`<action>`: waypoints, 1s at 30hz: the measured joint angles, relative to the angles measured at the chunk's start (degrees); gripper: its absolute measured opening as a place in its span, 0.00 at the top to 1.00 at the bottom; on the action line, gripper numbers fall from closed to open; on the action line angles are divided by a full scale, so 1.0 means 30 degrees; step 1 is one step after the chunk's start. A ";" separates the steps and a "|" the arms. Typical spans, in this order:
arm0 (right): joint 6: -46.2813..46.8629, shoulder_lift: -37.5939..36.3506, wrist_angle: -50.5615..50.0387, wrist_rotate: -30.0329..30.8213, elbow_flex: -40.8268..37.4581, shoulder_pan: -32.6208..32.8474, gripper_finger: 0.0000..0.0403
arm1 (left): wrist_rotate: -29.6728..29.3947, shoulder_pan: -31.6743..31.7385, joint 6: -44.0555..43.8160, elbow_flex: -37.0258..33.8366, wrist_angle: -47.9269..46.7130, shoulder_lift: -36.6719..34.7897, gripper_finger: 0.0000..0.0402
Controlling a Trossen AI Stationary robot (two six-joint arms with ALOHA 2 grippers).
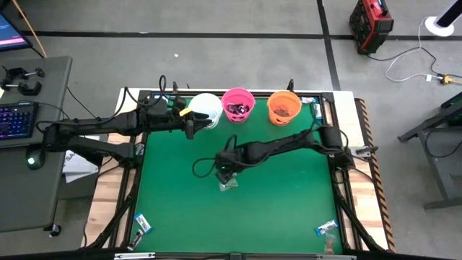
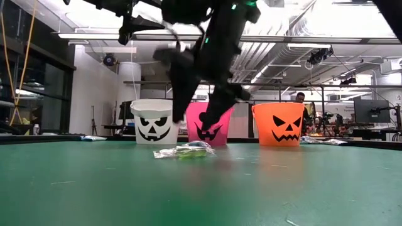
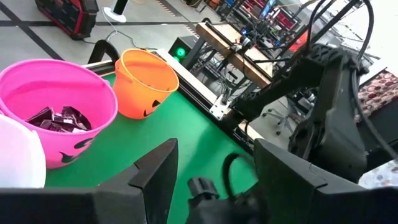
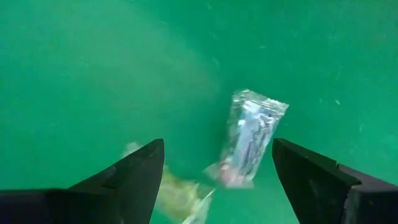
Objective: Sort candy by brand, put in halloween buckets
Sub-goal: Put the blue gummy into the orange bucket
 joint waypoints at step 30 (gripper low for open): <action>0.1832 -1.5165 -0.8406 0.8113 -0.9119 -0.6223 0.95 | -0.0648 0.0007 0.0513 0.0000 -0.0100 0.0000 0.51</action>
